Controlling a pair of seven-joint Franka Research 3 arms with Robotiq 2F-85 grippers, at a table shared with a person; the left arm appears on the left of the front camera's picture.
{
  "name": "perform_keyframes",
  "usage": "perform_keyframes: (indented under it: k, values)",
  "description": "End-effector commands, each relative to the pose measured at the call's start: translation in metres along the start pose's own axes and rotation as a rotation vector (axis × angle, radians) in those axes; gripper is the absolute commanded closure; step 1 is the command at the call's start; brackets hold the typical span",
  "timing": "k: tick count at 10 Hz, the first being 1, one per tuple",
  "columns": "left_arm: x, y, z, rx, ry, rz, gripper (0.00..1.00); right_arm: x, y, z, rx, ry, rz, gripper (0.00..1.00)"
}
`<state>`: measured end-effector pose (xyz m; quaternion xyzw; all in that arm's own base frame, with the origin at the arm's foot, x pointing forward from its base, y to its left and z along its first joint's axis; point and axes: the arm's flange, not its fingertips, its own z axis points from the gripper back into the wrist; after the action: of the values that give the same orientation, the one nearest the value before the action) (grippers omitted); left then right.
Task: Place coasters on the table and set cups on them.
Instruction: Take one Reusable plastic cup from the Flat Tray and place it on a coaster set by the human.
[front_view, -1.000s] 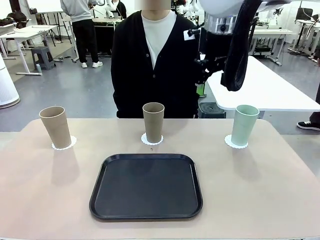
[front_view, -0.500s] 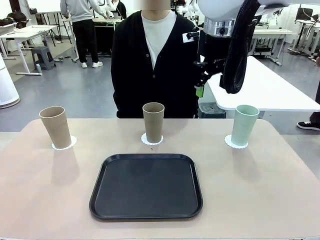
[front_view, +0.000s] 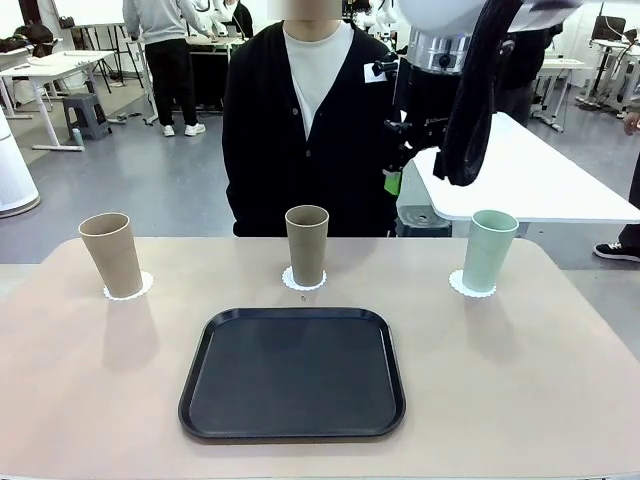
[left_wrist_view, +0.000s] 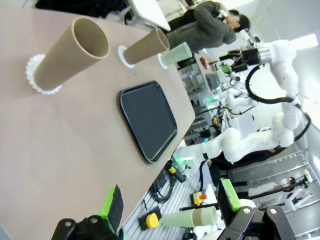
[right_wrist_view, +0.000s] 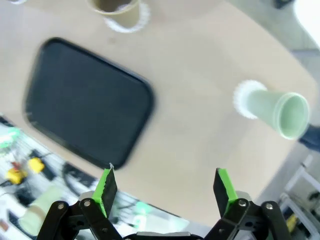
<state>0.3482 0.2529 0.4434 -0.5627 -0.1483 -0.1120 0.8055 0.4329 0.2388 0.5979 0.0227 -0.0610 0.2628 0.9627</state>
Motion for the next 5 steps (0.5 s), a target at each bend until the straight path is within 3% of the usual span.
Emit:
perform_keyframes:
  k: [1, 3, 5]
  values:
    - [0.0, -0.002, 0.002, 0.0, -0.005, -0.006, 0.0, -0.089, -0.026, 0.005, 0.339, -0.165, -0.138, 0.0]
    - [0.0, -0.002, 0.002, 0.0, -0.005, -0.006, 0.0, -0.153, -0.104, -0.026, 0.655, -0.238, -0.328, 0.0]
    - [0.0, -0.002, 0.002, 0.0, -0.005, -0.006, 0.0, -0.196, -0.16, -0.068, 0.832, -0.322, -0.377, 0.0]
